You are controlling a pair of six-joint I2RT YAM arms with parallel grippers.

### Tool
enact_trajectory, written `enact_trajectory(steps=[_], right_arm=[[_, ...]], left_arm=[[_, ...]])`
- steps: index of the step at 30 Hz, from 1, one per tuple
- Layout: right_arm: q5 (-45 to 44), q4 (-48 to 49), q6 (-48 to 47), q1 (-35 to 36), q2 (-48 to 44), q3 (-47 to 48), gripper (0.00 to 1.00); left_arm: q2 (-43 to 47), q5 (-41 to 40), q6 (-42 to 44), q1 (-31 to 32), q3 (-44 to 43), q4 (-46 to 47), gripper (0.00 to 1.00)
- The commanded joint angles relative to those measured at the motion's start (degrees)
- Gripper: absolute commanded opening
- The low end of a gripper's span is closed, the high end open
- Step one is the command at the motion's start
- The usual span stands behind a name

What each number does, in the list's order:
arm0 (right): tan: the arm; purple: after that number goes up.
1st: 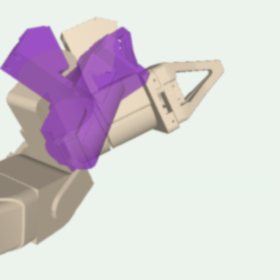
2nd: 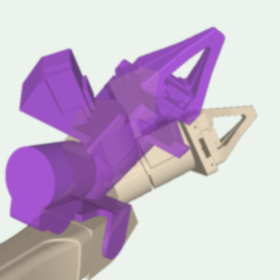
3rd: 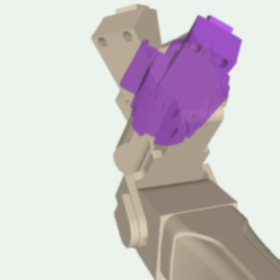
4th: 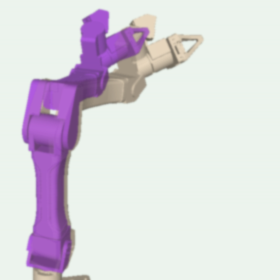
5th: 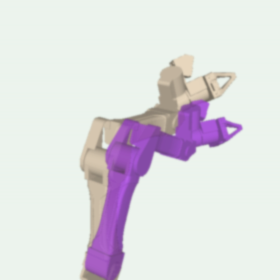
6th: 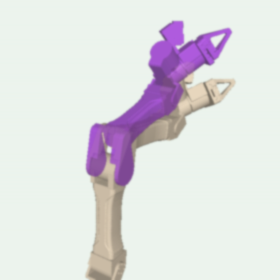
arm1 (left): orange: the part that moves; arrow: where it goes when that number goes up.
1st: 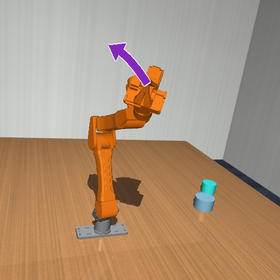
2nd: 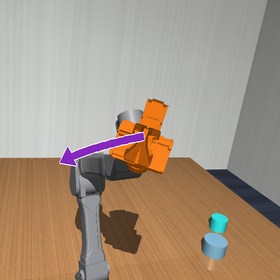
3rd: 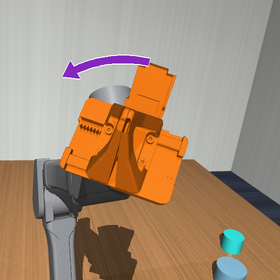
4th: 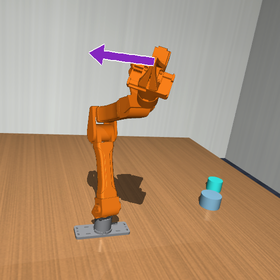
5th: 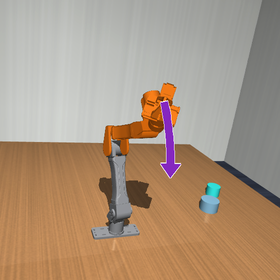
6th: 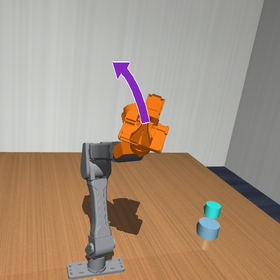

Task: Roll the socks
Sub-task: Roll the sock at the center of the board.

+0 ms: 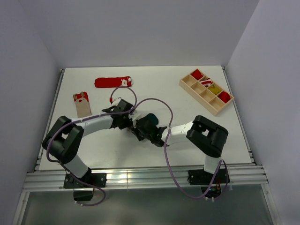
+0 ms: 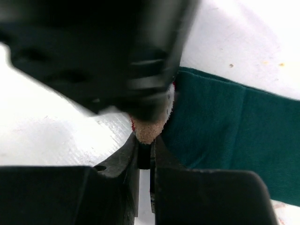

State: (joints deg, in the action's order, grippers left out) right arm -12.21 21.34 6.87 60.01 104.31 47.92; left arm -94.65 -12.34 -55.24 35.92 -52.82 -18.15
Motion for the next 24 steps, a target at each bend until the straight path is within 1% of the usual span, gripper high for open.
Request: enact_trajectory(steps=[1,2,3,4,5,6,9,12,15,21,24], right_arm=[[11.6,-1.7,5.0,-5.0,-1.7,-1.9,0.0],[14.0,-1.4,6.3,-6.0,-1.8,-2.2,0.0],[16.4,-1.0,6.8,-7.1,-1.8,-2.6,0.0],[20.9,-0.8,8.1,-8.1,-1.7,-2.8,0.0],[22.8,-0.4,8.7,-10.4,-1.3,-2.9,0.0],[24.8,-0.2,9.2,-11.5,-0.8,-3.1,0.0],[31.4,0.9,11.1,-14.9,0.4,-3.3,0.0],[37.0,1.6,13.4,-17.5,1.7,-2.9,0.0],[40.9,3.0,15.5,-19.2,3.0,-3.3,0.0],[42.4,3.3,15.8,-20.2,4.4,-2.7,0.0],[42.3,2.1,15.1,-20.2,4.6,-2.2,0.0]], left_arm=[[4.9,-0.3,-2.8,1.1,2.7,1.8,0.38],[5.8,-0.4,-4.1,0.6,4.0,2.2,0.41],[6.7,-0.5,-4.9,0.4,4.7,2.9,0.48],[8.4,-0.5,-6.2,0.2,5.5,4.2,0.52],[9.4,-0.7,-7.0,0.1,7.0,5.0,0.57],[11.2,-0.8,-7.8,0.1,7.7,5.7,0.64],[14.8,-0.2,-10.7,0.1,11.2,9.4,0.66],[17.3,0.6,-13.1,0.1,14.6,13.3,0.66],[17.4,0.6,-14.7,0.6,16.1,15.2,0.66],[13.0,-0.3,-16.6,1.9,14.7,16.1,0.64],[12.4,-1.3,-19.1,2.0,15.2,17.1,0.63]])
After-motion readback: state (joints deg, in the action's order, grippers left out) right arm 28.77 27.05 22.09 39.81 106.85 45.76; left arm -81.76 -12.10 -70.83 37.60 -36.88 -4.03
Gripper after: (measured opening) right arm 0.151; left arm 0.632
